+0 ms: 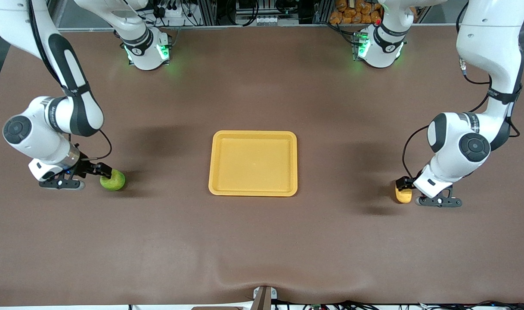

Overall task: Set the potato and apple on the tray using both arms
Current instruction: 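Lower the left gripper over the potato while the right gripper lowers over the apple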

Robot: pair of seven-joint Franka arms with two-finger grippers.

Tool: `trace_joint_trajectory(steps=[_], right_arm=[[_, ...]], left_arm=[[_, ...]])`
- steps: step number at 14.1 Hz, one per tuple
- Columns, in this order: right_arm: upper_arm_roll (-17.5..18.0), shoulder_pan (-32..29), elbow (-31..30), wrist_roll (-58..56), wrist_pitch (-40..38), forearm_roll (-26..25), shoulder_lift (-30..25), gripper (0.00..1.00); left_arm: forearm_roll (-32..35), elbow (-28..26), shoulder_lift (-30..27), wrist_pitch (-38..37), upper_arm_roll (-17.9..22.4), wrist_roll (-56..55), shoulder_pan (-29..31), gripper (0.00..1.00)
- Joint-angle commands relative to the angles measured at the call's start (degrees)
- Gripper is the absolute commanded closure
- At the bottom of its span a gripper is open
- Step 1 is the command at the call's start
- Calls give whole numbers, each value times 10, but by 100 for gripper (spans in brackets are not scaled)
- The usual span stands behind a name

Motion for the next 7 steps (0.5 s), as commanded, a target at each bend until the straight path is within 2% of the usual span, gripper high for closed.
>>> trace_joint_trajectory(steps=[1, 7], right_arm=[[4, -2, 33, -2, 0, 53, 32, 0], [4, -5, 41, -3, 0, 73, 53, 0]], left_arm=[[11, 9, 12, 7, -4, 8, 6, 6], [11, 8, 22, 7, -5, 8, 2, 15]])
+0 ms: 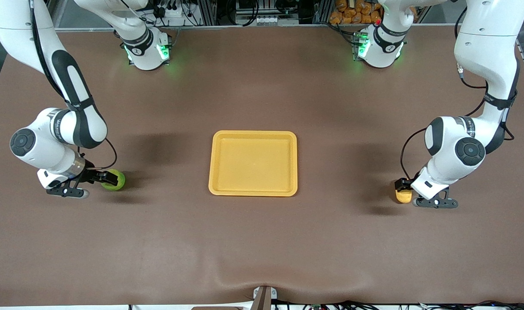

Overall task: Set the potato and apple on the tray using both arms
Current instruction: 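Close the left gripper on the potato while the right gripper grasps the apple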

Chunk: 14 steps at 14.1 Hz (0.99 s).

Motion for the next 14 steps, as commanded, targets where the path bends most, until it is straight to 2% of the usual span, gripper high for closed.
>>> trace_joint_trajectory(steps=[1, 6, 9, 12, 13, 14], right_arm=[[2, -5, 13, -2, -1, 11, 15, 0], [2, -4, 12, -2, 3, 14, 28, 0], [3, -4, 12, -2, 7, 14, 42, 0], [3, -4, 12, -2, 15, 14, 54, 0], [3, -4, 12, -2, 15, 14, 59, 0], [4, -4, 12, -2, 15, 15, 66, 19]], left_arm=[[11, 6, 7, 3, -3, 8, 1, 17], [11, 7, 15, 3, -4, 8, 1, 17], [11, 6, 18, 3, -4, 9, 2, 26], [11, 7, 19, 3, -4, 13, 1, 29], [11, 7, 22, 3, -4, 13, 1, 35], [11, 7, 23, 3, -4, 13, 1, 44]])
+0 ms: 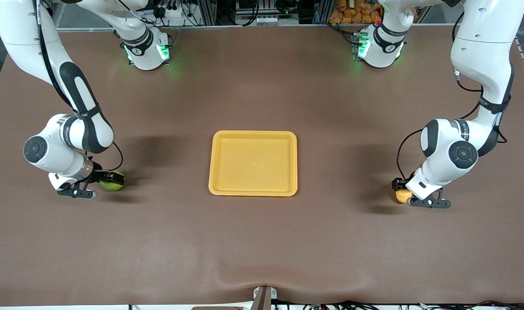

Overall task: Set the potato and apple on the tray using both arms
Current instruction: 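Close the left gripper on the potato while the right gripper grasps the apple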

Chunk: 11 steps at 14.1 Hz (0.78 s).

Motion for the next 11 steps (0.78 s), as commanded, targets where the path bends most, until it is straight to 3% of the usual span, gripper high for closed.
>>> trace_joint_trajectory(steps=[1, 2, 3, 11], right_arm=[[4, -2, 10, -3, 3, 11, 20, 50], [5, 0, 9, -2, 3, 11, 19, 81], [13, -3, 8, -2, 3, 12, 18, 100], [20, -11, 10, -130, -30, 10, -43, 100]], left_arm=[[11, 8, 6, 3, -1, 9, 1, 55], [11, 7, 6, 3, -1, 10, 0, 63], [10, 7, 6, 2, -1, 10, -3, 67], [11, 8, -30, -53, -26, 11, -3, 78]])
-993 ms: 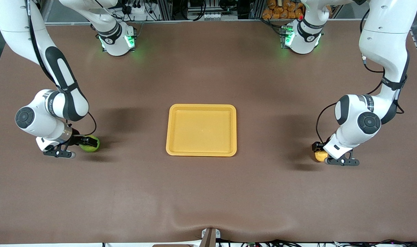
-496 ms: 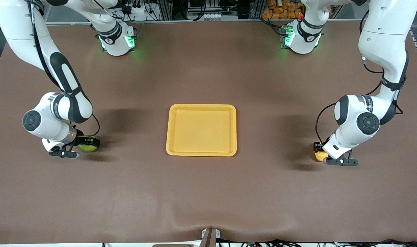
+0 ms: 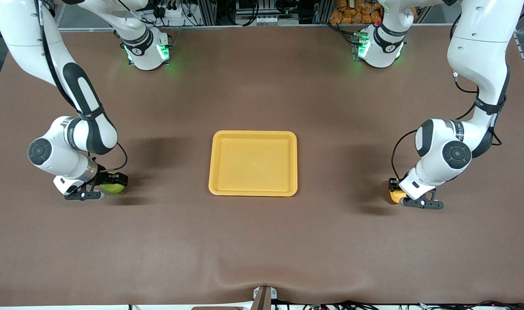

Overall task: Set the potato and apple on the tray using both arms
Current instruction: 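Close the left gripper on the potato while the right gripper grasps the apple, then carry the potato with the left gripper while the right gripper carries the apple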

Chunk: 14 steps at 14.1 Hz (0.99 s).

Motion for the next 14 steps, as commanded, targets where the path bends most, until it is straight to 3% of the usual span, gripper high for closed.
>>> trace_joint_trajectory(steps=[1, 6, 14], right_arm=[[4, -11, -7, -60, -30, 9, -43, 100], [5, -17, -6, -187, -115, 9, -91, 100], [6, -3, 94, -475, -224, 9, -86, 100]], left_arm=[[11, 0, -35, -47, -11, 4, -1, 78], [10, 20, -60, -119, -28, -17, -24, 80], [10, 72, -68, -221, -28, -139, -117, 83]])
